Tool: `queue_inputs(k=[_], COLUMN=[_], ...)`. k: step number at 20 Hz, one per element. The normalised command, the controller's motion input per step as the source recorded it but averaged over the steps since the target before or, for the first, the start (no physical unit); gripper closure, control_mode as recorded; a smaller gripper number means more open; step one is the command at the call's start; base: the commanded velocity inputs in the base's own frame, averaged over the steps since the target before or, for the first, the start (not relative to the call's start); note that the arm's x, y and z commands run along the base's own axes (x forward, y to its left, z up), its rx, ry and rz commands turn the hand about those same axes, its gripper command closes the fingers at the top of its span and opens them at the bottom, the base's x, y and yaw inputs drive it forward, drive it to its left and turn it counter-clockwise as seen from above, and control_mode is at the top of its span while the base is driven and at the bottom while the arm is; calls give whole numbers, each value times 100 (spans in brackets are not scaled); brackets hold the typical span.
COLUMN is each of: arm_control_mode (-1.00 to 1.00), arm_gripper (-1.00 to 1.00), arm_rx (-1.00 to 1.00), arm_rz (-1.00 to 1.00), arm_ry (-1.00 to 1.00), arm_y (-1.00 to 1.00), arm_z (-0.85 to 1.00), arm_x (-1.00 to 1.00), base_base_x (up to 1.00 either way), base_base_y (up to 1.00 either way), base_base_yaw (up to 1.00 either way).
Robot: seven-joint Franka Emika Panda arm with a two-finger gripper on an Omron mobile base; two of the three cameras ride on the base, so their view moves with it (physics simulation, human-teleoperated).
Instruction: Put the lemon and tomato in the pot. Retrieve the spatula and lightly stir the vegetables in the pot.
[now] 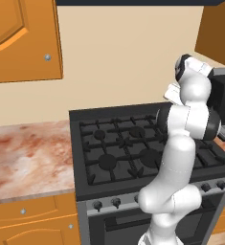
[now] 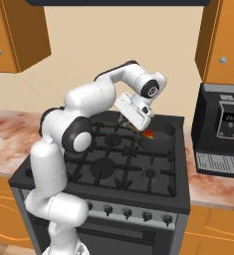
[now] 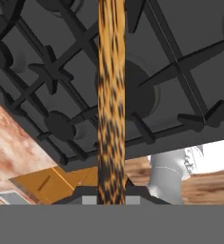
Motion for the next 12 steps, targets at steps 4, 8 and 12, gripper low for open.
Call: queue_inputs(k=[4,8,12], arm_control_mode=[-100,-100,-100], arm_gripper=[100,100,100], arm_rx=[-13,-6,0], arm_rz=[0,0,0], arm_ry=[-9,-1,1], arm_y=[-11,-13,-10], arm_z=[-4,-26,-11], arm_x=[15,30,24], base_base_x=[0,0,0], base_base_y=[0,0,0], base_base_yaw=[0,0,0])
